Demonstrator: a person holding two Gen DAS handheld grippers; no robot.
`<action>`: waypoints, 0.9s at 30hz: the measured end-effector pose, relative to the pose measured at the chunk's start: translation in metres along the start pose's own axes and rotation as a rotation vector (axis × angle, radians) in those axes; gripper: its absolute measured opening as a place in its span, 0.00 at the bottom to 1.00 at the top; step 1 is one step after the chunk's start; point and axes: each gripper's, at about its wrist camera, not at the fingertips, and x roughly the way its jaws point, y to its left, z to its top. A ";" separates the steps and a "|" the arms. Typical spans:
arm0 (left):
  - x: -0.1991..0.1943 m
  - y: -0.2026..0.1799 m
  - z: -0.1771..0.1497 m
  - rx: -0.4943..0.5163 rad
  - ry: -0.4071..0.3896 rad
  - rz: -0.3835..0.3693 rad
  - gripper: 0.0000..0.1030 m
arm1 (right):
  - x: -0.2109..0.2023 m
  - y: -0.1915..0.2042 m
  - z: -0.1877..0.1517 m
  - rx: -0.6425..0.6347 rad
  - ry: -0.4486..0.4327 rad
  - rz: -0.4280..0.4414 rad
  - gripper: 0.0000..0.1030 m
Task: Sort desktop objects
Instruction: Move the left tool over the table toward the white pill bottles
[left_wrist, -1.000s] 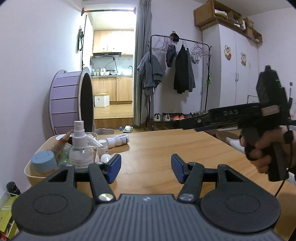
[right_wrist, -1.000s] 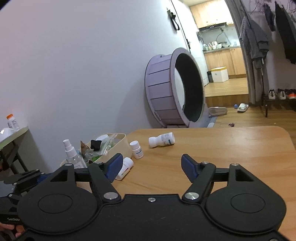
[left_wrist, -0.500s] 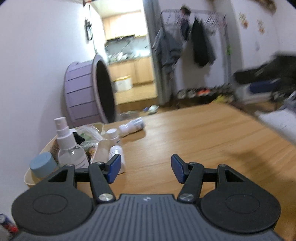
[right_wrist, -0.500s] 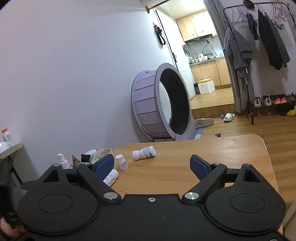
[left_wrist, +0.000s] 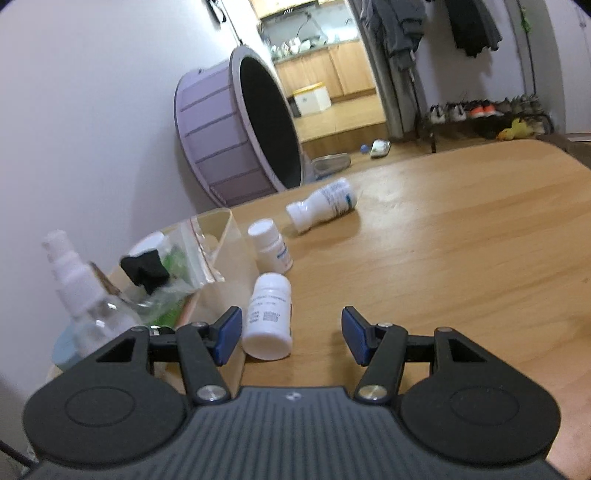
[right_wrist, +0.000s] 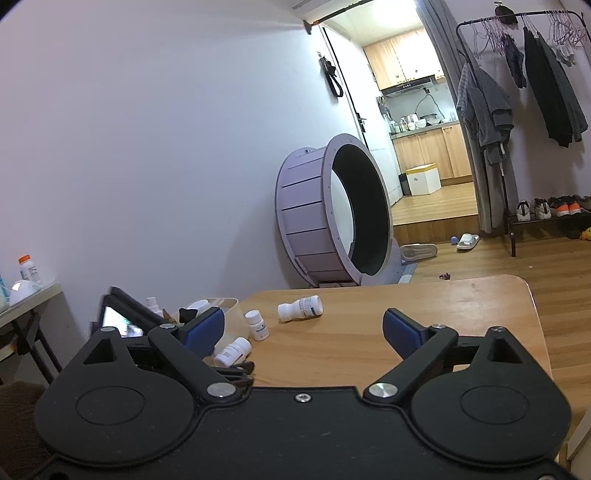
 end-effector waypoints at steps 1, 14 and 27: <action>0.001 -0.001 0.000 0.009 -0.001 0.004 0.57 | 0.000 0.000 0.000 -0.001 0.000 0.001 0.90; -0.038 0.015 -0.017 -0.050 -0.015 -0.235 0.52 | -0.006 -0.004 0.002 0.003 -0.006 0.001 0.90; -0.036 0.004 -0.014 -0.075 -0.057 -0.094 0.56 | -0.003 0.001 -0.002 -0.011 0.009 0.010 0.90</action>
